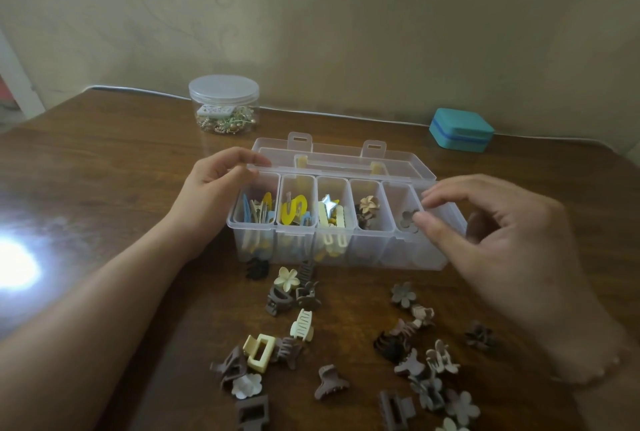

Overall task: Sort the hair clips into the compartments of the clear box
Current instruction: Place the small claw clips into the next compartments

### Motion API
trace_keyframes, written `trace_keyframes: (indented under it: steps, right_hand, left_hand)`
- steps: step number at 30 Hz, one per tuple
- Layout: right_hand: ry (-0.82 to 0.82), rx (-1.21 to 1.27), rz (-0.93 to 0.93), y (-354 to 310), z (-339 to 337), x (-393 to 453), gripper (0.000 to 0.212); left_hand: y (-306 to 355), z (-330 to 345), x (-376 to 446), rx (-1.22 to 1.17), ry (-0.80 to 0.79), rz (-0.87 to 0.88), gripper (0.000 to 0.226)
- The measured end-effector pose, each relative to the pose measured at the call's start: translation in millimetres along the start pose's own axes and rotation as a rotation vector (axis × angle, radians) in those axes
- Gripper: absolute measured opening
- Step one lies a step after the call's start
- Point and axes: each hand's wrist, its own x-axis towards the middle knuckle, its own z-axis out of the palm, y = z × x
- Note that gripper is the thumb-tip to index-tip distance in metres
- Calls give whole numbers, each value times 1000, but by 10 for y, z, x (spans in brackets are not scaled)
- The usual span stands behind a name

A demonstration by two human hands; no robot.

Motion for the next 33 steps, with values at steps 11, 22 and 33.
trace_keyframes:
  steps: [11, 22, 33]
  right_hand:
    - [-501, -361, -47, -149, 28, -88, 41]
    - [-248, 75, 49, -88, -54, -1, 10]
    - [-125, 120, 75, -44, -87, 7, 5]
  left_hand:
    - [35, 30, -16, 23, 17, 0, 25]
    - [44, 33, -17, 30, 20, -8, 26]
    - [58, 23, -28, 28, 4, -10, 25]
